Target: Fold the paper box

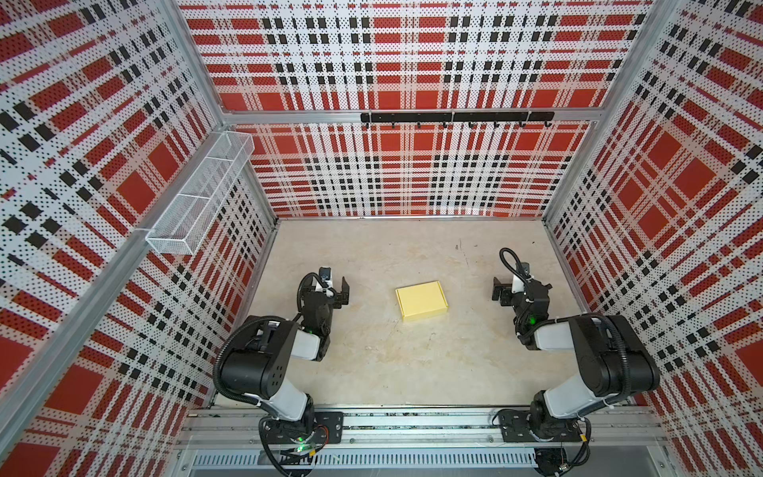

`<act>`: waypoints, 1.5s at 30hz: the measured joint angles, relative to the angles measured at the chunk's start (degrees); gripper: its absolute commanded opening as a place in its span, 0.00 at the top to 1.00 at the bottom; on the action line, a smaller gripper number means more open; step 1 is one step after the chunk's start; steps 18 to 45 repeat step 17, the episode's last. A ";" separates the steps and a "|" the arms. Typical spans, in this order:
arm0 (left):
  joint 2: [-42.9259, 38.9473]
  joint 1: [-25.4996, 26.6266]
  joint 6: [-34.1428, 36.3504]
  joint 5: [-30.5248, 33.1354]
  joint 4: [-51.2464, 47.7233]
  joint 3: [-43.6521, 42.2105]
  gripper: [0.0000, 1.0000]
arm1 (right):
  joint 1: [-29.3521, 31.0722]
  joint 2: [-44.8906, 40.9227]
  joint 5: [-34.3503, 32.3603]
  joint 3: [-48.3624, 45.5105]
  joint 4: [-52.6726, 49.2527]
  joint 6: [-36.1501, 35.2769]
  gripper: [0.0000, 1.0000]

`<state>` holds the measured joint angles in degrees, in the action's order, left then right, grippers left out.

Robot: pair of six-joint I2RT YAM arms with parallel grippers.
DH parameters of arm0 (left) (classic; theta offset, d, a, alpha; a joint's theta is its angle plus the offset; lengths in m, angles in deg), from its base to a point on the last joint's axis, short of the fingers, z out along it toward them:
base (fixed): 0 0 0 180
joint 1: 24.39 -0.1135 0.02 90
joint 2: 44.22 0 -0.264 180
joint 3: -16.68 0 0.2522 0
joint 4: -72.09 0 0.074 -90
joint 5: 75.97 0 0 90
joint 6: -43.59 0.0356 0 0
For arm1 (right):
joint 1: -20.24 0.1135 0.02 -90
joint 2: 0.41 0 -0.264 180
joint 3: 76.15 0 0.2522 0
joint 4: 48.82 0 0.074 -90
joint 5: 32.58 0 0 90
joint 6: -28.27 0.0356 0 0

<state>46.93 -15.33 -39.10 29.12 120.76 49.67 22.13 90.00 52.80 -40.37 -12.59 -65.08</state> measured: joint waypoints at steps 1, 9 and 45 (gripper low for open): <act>0.00 -0.04 -0.11 0.37 -0.11 0.39 0.00 | 0.00 0.00 0.00 0.00 0.02 0.00 0.00; 0.00 0.04 -0.50 2.40 -0.96 0.61 0.01 | 0.00 0.00 0.00 0.00 0.02 0.00 0.00; 0.00 0.09 -0.50 3.28 -0.94 0.61 0.01 | 0.00 0.00 -0.02 0.00 0.02 0.00 0.00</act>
